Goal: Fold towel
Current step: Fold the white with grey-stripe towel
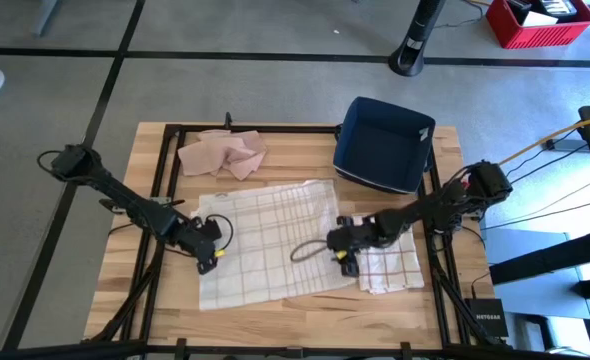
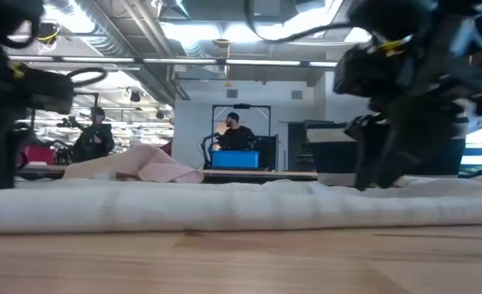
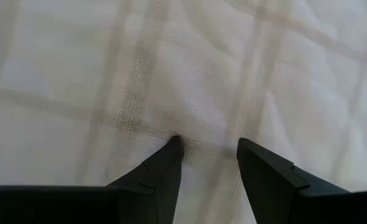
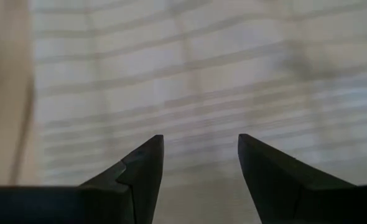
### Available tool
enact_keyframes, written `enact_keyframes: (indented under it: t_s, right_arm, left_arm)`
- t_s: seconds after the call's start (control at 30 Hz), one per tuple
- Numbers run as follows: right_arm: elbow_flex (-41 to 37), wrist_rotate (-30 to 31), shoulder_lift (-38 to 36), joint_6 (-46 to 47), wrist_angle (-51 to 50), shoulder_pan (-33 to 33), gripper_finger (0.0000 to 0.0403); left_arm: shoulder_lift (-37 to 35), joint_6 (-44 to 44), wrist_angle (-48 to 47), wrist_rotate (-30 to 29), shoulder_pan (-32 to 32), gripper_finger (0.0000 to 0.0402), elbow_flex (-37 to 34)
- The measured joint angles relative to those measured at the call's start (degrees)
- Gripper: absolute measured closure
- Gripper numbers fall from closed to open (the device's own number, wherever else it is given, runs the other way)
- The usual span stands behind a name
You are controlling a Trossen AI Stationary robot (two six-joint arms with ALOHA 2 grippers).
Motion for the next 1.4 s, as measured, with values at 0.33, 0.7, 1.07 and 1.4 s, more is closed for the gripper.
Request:
enact_keyframes:
  t_s: [0.33, 0.7, 1.07, 1.4]
  right_arm:
    - [0.0, 0.3, 3.1, 3.0, 1.6, 9.6, 0.0194]
    - [4.8, -12.8, 3.7, 8.9, -7.6, 9.3, 0.0232]
    - [13.1, 7.4, 3.7, -4.8, -9.5, 4.1, 0.0237]
    - [13.3, 3.7, 12.7, -11.6, -6.3, -7.0, 0.0237]
  left_arm:
    - [0.1, -8.5, 2.8, 0.3, -7.7, 0.0251, -0.1]
    - [0.1, -8.8, -8.1, 4.1, -8.4, 0.0251, 3.3]
    - [0.1, -0.9, -9.5, -6.5, -4.0, 0.0251, 6.9]
    - [0.1, -2.2, -6.8, -12.7, -2.0, 0.0251, 0.5]
